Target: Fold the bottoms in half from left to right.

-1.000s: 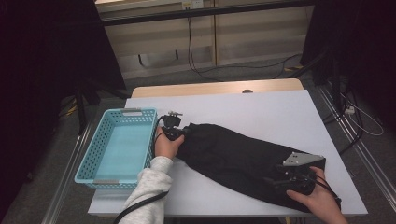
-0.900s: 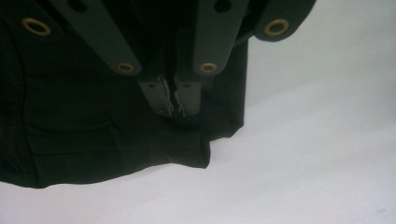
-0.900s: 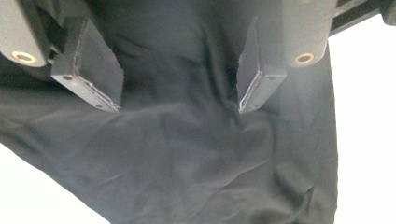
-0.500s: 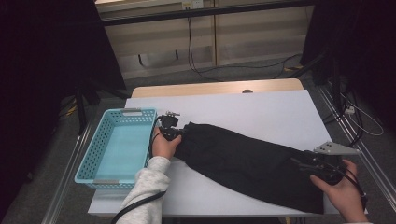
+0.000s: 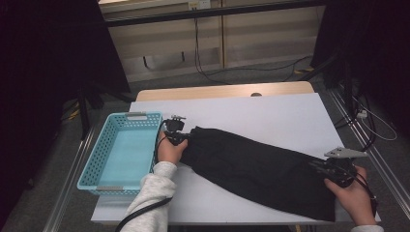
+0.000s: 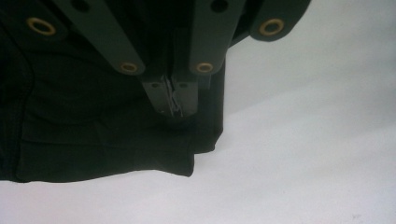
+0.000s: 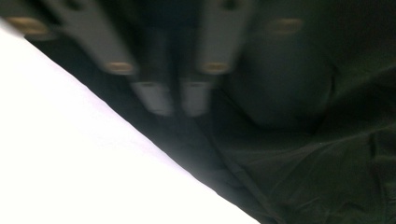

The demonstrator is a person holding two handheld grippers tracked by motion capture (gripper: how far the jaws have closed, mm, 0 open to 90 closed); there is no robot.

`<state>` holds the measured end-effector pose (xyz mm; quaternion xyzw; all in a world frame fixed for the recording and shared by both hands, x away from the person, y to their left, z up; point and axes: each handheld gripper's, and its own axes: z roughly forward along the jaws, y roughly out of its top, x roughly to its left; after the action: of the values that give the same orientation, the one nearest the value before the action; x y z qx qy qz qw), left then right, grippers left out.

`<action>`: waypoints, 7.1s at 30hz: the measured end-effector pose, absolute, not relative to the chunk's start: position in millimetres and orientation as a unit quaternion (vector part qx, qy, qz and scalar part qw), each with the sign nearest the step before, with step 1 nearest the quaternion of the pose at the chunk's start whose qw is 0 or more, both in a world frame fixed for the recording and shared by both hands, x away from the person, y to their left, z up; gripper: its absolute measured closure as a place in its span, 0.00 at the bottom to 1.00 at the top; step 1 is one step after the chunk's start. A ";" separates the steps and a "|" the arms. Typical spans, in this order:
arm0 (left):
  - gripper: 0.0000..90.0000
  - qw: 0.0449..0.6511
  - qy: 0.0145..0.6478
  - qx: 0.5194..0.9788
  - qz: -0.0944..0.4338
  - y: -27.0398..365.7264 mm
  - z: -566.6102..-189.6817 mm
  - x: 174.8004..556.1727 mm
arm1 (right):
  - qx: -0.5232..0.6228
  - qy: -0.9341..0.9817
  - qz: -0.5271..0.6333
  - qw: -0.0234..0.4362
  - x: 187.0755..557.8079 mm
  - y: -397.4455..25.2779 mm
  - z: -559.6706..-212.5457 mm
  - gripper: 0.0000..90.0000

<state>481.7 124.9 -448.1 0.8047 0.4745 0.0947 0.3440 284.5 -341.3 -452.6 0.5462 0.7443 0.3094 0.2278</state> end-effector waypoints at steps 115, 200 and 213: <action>0.97 0.356 0.482 0.794 0.096 128.1 -453.6 480.4 | 0.553 0.737 0.319 0.221 260.9 -359.9 -449.6 0.80; 0.37 0.364 0.494 0.781 0.118 139.3 -445.1 482.3 | 0.500 0.744 0.373 0.238 279.2 -316.9 -442.1 0.38; 0.25 0.335 0.491 0.793 0.132 135.2 -456.0 478.8 | 0.486 0.751 0.383 0.231 276.9 -309.1 -440.6 0.36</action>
<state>478.8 135.2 -456.0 0.7934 0.4910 0.1318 0.3346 276.9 -309.1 -440.6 0.4858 0.7513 0.3827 0.2307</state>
